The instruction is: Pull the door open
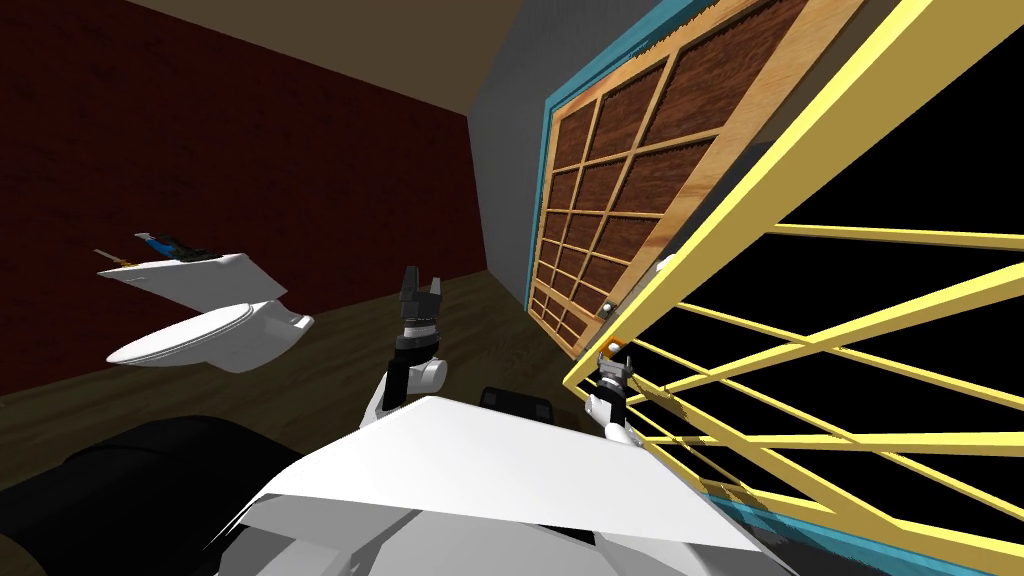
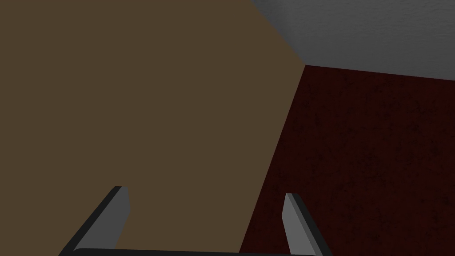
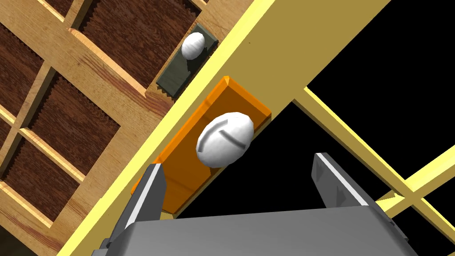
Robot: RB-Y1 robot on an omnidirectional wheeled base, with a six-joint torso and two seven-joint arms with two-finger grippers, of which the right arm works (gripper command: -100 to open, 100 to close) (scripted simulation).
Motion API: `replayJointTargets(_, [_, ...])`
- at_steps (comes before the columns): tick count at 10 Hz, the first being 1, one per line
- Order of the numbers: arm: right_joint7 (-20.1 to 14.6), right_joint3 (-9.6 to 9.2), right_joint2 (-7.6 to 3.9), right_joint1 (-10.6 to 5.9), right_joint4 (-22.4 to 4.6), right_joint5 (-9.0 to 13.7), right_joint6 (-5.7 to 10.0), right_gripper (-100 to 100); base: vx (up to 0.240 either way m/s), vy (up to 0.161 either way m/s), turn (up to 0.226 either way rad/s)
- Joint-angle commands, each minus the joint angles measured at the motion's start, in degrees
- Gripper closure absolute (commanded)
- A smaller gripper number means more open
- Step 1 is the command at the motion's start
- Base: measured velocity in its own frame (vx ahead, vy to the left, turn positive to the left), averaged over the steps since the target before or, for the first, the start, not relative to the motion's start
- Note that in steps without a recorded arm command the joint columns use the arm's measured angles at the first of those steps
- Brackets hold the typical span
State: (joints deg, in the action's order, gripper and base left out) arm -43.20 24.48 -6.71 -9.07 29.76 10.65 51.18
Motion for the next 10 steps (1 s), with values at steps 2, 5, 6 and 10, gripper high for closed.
replayJointTargets(2, [-3.96, -0.14, 0.35, -0.35, -0.11, 1.14, 0.01, -100, -0.041, -0.009, 0.043])
replayJointTargets(5, [-8.39, -0.31, 0.76, -0.93, -0.52, 2.65, 0.17, -100, -0.052, -0.016, 0.055])
replayJointTargets(6, [-8.64, -0.31, 0.76, -0.93, -0.52, 2.65, 0.17, -100, -0.035, -0.010, 0.031])
replayJointTargets(10, [-15.37, -0.56, 1.37, -1.77, -1.11, 4.82, 0.39, -100, -0.055, -0.009, 0.054])
